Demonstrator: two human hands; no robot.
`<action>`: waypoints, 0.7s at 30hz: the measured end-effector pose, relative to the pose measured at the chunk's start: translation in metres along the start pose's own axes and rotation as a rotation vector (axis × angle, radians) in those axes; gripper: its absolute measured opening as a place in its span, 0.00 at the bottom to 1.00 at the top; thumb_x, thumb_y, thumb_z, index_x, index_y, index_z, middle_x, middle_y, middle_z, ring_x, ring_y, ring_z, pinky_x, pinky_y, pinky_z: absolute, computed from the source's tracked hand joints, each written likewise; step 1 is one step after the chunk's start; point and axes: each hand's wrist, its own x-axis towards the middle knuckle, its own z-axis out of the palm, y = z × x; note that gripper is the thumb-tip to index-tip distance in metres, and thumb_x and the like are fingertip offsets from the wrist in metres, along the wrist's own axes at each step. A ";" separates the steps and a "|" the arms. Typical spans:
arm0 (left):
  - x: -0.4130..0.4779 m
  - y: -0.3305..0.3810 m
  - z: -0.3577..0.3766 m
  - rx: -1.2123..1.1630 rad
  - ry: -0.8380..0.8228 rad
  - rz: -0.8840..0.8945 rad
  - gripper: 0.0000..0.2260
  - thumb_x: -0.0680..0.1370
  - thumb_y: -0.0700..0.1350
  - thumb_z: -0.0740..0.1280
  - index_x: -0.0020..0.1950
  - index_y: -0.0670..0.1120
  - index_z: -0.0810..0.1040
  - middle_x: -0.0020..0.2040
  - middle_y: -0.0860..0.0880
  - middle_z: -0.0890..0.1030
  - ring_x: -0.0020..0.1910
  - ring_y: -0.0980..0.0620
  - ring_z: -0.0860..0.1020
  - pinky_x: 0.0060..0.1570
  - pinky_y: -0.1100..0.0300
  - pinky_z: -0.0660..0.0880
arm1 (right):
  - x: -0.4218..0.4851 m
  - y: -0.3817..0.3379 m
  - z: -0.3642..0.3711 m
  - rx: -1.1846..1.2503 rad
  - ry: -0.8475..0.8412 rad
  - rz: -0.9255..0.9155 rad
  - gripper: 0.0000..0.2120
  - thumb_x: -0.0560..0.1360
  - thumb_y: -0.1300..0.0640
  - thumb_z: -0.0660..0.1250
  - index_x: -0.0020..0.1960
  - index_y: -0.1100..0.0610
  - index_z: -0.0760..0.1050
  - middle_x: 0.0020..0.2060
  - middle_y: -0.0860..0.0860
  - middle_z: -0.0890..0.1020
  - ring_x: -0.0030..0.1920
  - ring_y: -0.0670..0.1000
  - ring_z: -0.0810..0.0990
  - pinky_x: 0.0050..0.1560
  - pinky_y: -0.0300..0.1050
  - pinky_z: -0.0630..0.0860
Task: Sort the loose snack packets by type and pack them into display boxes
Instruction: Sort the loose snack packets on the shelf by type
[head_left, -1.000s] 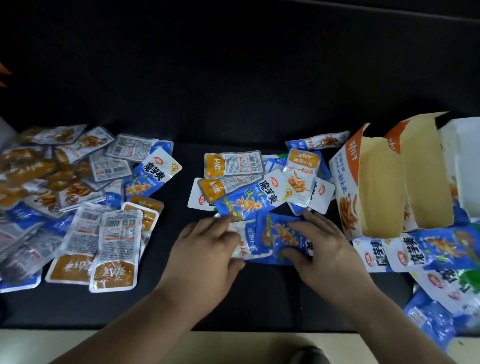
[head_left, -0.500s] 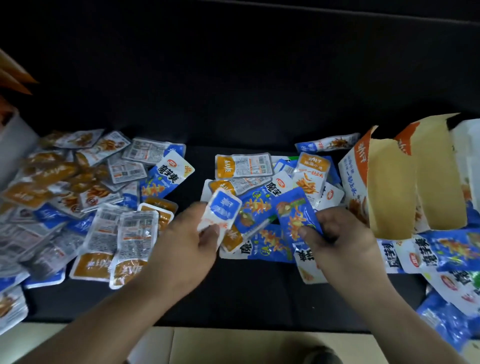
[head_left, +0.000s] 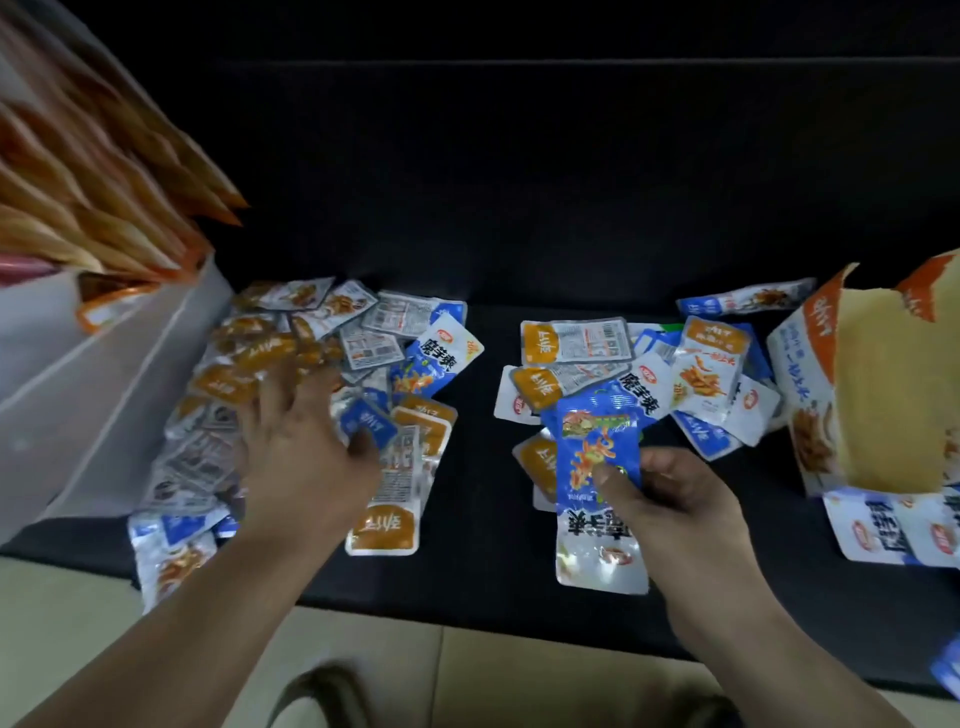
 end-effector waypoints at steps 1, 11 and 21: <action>-0.005 0.014 0.005 -0.048 -0.031 0.079 0.26 0.71 0.44 0.75 0.69 0.48 0.78 0.73 0.41 0.72 0.69 0.32 0.70 0.63 0.35 0.72 | 0.001 -0.001 -0.006 -0.005 -0.006 -0.005 0.09 0.72 0.58 0.79 0.49 0.55 0.81 0.40 0.51 0.88 0.44 0.54 0.88 0.49 0.54 0.84; -0.054 0.137 0.092 -0.097 -0.538 0.527 0.40 0.73 0.67 0.65 0.81 0.53 0.63 0.85 0.46 0.51 0.84 0.44 0.47 0.79 0.42 0.58 | 0.002 0.025 -0.108 -0.040 0.256 -0.067 0.19 0.67 0.58 0.82 0.48 0.49 0.74 0.35 0.55 0.85 0.37 0.53 0.84 0.41 0.55 0.79; -0.056 0.161 0.121 0.186 -0.318 0.668 0.28 0.73 0.55 0.77 0.71 0.48 0.77 0.58 0.48 0.75 0.58 0.41 0.74 0.44 0.44 0.81 | -0.002 0.059 -0.191 -0.082 0.684 -0.090 0.05 0.74 0.62 0.75 0.41 0.54 0.81 0.33 0.44 0.84 0.32 0.42 0.81 0.38 0.39 0.78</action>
